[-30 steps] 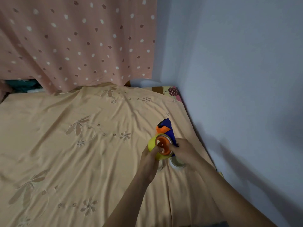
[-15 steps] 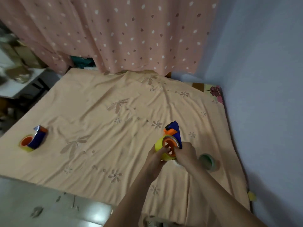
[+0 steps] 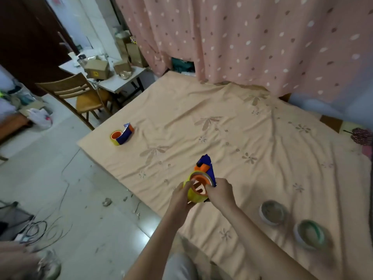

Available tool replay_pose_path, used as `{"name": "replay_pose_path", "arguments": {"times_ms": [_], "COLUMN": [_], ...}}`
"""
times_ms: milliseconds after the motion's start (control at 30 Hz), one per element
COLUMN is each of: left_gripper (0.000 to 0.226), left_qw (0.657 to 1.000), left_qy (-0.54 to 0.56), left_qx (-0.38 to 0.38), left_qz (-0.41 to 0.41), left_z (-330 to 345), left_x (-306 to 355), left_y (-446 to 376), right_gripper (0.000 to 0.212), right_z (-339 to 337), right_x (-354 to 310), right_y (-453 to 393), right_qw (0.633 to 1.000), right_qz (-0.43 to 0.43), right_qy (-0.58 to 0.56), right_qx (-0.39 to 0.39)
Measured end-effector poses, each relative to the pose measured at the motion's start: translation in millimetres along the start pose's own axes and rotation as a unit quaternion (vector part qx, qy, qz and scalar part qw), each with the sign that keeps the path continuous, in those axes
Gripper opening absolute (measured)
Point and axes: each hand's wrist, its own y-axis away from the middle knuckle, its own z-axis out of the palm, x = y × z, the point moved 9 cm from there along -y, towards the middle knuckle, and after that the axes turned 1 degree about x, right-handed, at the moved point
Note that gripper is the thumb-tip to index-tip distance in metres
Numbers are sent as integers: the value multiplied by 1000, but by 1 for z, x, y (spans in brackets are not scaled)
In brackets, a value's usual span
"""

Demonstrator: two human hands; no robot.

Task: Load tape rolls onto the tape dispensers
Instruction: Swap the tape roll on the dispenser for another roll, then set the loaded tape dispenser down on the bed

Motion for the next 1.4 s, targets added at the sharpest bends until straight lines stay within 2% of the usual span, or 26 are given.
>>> {"name": "replay_pose_path", "arguments": {"times_ms": [100, 300, 467, 600, 800, 1033, 1167, 1300, 1400], "left_gripper": [60, 59, 40, 29, 36, 34, 36, 44, 53], "left_qw": [1000, 999, 1000, 996, 991, 990, 986, 975, 975], "left_qy": [6, 18, -8, -59, -94, -82, -94, -128, -140], "left_qx": [7, 14, -11, -62, -93, -111, -129, -173, -158], "left_qz": [12, 24, 17, -5, -29, -30, -42, -63, -75], "left_z": [-19, -68, -120, -172, -254, -290, -289, -278, -281], "left_x": [12, 38, 74, 114, 184, 240, 258, 272, 283], "left_y": [-5, -39, -88, -124, -158, -192, -214, -240, -263], "right_gripper": [17, 22, 21, 21, 15, 17, 17, 17, 24], "right_z": [23, 73, 132, 188, 267, 309, 319, 344, 354], "right_x": [-17, -54, -87, -115, -162, -205, -207, -204, -211], "right_y": [-8, -30, -60, -85, -101, -138, -164, -199, -218], "right_qw": [1000, 998, 997, 994, 989, 991, 990, 971, 962], "right_qz": [-15, -31, -27, -1, 50, 49, 74, 131, 142], "right_qy": [14, 57, 72, 81, 67, 43, -30, -197, -234], "right_qx": [-13, -10, 17, 76, 119, 117, 112, 37, 5]}}
